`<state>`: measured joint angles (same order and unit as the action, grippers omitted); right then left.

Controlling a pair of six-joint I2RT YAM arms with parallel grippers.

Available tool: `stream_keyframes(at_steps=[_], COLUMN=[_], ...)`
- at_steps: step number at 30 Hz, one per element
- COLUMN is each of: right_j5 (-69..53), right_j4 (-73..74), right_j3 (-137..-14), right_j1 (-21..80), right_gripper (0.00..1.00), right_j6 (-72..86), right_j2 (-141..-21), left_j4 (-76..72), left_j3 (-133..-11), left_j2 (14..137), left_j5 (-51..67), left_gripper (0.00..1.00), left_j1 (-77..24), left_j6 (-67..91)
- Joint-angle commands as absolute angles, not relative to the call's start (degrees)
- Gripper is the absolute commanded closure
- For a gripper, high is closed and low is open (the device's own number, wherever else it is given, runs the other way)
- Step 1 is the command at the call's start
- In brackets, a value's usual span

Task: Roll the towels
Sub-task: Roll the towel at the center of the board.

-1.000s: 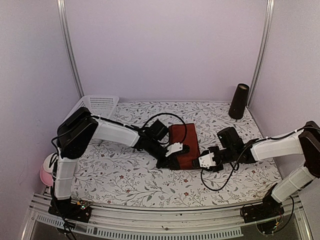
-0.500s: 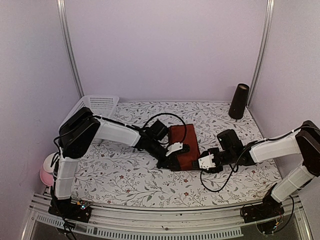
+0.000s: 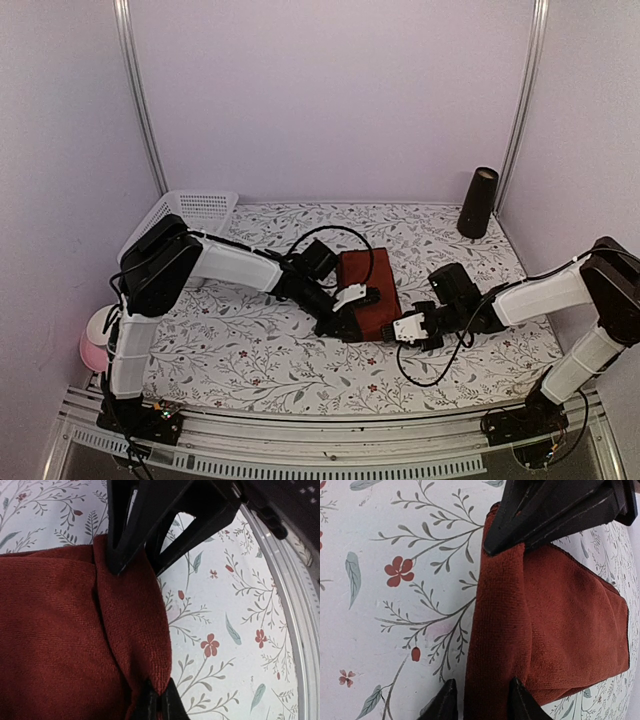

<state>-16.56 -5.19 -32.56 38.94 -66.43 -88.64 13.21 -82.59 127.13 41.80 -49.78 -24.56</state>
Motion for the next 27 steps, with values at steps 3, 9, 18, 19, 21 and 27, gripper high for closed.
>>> stream_keyframes(at_steps=[3,9,18,19,21,27], right_j5=[-14.5,-16.6,-24.4,-25.3,-27.1,-33.6], right_j4=[-5.6,0.9,20.6,22.1,25.4,38.8], right_j3=[-33.7,-36.5,-44.7,-45.7,-47.8,-57.3], right_j1=[39.3,39.2,38.3,37.9,36.8,33.0], right_gripper=[0.88,0.97,0.97,0.97,0.97,0.96], right_j6=[-64.9,-64.8,-65.3,-65.3,-65.3,-65.7], right_j2=[-90.9,-90.5,-95.0,-95.7,-97.3,-103.9], left_j4=[15.4,16.9,9.5,7.2,5.9,-2.1], left_j3=[-83.7,-82.9,-74.7,-73.6,-72.2,-65.1], left_j2=[128.5,126.0,115.8,114.9,113.6,108.9], left_j5=[42.9,40.7,33.7,32.9,31.2,25.7], left_gripper=[0.99,0.66,0.38,0.38,0.40,0.44], left_j1=[-48.9,-48.6,-49.1,-49.3,-50.0,-52.9], left_j6=[-24.5,-25.7,-26.8,-26.9,-28.0,-34.0])
